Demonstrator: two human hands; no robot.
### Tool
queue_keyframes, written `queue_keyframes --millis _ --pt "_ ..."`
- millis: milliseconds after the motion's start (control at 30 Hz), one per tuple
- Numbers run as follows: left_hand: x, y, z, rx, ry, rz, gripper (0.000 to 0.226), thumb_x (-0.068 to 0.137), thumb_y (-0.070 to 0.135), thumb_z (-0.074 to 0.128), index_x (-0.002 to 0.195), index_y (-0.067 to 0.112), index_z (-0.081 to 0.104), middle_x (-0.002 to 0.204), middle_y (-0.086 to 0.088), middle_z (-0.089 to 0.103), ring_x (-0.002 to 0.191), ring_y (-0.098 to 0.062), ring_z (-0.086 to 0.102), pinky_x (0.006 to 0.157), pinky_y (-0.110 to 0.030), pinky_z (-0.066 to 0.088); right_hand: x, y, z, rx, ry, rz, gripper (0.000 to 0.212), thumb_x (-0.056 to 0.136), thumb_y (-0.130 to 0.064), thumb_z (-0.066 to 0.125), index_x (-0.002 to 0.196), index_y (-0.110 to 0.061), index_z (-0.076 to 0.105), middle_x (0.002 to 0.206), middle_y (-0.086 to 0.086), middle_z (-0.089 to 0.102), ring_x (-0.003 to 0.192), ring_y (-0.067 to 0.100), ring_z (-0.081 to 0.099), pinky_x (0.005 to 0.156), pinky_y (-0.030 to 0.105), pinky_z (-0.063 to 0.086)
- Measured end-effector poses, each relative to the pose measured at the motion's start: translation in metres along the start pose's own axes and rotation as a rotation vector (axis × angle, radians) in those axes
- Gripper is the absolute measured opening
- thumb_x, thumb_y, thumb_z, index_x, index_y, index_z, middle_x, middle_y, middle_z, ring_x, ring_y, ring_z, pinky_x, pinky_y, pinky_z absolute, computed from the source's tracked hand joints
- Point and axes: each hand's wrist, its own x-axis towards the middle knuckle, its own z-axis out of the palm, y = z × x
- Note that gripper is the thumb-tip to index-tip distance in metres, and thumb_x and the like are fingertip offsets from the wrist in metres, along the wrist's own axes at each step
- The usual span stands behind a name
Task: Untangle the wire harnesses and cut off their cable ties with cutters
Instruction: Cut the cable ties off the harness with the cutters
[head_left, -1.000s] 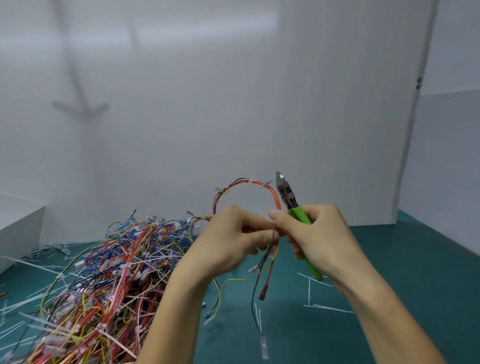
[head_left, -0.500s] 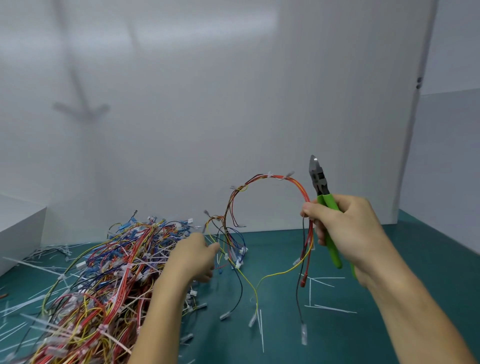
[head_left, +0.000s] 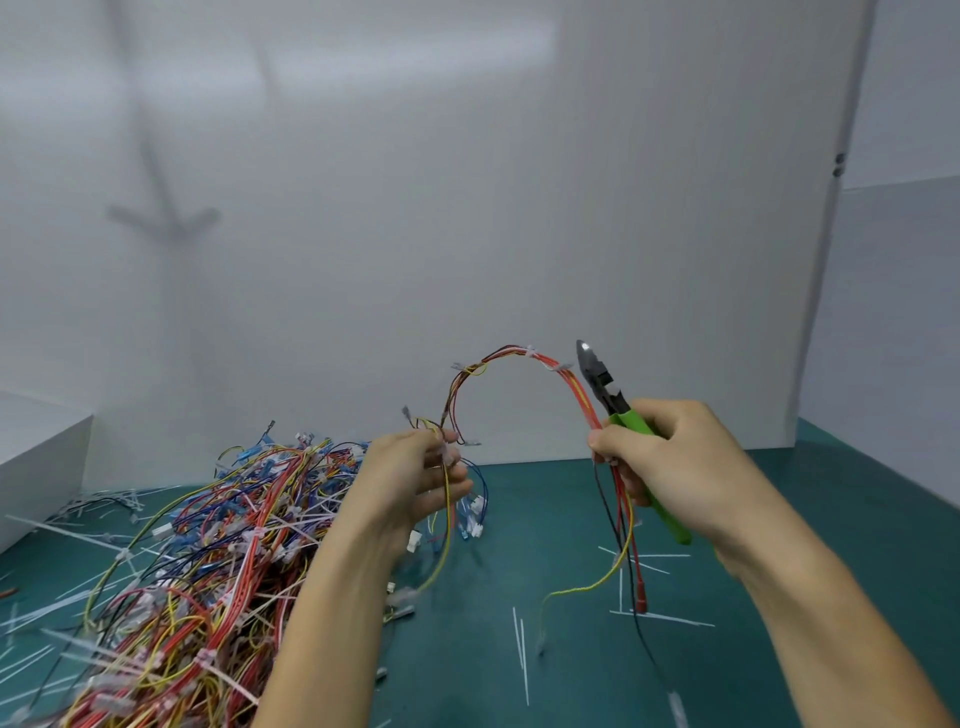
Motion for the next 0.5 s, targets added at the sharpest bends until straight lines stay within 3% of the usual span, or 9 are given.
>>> queue_keyframes --millis 67,133,200,267,367,433,500 --pt "-0.005 0.002 0.005 -0.081 -0.043 -0.02 0.015 0.099 0.005 0.045 0.097 0.0 0.059 0.066 -0.009 0.07 0.056 -0.019 0.071 0.051 -0.026 0.057 -0.003 -0.003 0.0 -0.03 -0.133 -0.024 0.021 0.082 -0.023 0.07 0.07 -0.009 0.059 0.057 -0.002 0.048 0.058 0.018 0.043 0.064 0.035 0.038" --pt "-0.008 0.001 0.011 -0.248 -0.104 -0.097 0.02 0.102 0.014 0.043 0.106 -0.003 0.055 0.084 -0.019 0.075 0.071 -0.027 0.075 0.055 -0.031 0.06 -0.007 -0.006 0.003 -0.087 -0.327 -0.029 0.018 0.082 -0.023 0.072 0.07 -0.014 0.062 0.059 -0.004 0.054 0.056 0.013 0.047 0.062 0.032 0.042" --pt "-0.01 0.002 0.015 -0.503 -0.189 -0.227 0.046 0.104 0.036 0.044 0.12 -0.007 0.047 0.109 -0.029 0.07 0.089 -0.034 0.073 0.071 -0.041 0.062 -0.012 -0.008 0.007 -0.17 -0.494 -0.024 0.016 0.083 -0.026 0.072 0.071 -0.018 0.064 0.06 -0.008 0.057 0.057 0.009 0.053 0.065 0.033 0.048" --pt "-0.01 0.004 0.016 -0.661 -0.226 -0.3 0.064 0.097 0.051 0.049 0.12 -0.009 0.045 0.111 -0.028 0.069 0.094 -0.035 0.07 0.082 -0.045 0.055 -0.014 -0.008 0.009 -0.255 -0.577 -0.031 0.02 0.085 -0.033 0.071 0.07 -0.022 0.064 0.062 -0.008 0.06 0.062 0.009 0.057 0.073 0.039 0.053" --pt "-0.009 0.007 0.017 -0.654 -0.154 -0.269 0.036 0.1 0.038 0.049 0.106 0.002 0.053 0.079 -0.009 0.07 0.063 -0.018 0.068 0.074 -0.035 0.05 -0.014 -0.008 0.006 -0.235 -0.553 -0.011 0.037 0.083 -0.055 0.07 0.078 -0.018 0.067 0.067 -0.008 0.064 0.069 0.011 0.065 0.082 0.039 0.055" --pt "-0.008 0.008 0.015 -0.604 -0.094 -0.232 0.023 0.104 0.022 0.039 0.09 0.009 0.052 0.055 0.003 0.054 0.038 -0.007 0.049 0.059 -0.023 0.042 -0.012 -0.008 0.002 -0.112 -0.473 0.044 0.058 0.069 -0.075 0.061 0.082 -0.019 0.072 0.067 -0.011 0.064 0.068 0.007 0.064 0.081 0.034 0.054" --pt "-0.009 0.01 0.011 -0.547 -0.094 -0.219 0.02 0.103 0.016 0.033 0.091 0.012 0.048 0.048 0.007 0.034 0.029 -0.004 0.028 0.042 -0.017 0.026 -0.006 -0.004 0.001 -0.033 -0.354 0.094 0.069 0.064 -0.085 0.048 0.081 -0.023 0.073 0.067 -0.011 0.063 0.067 0.007 0.061 0.078 0.033 0.052"
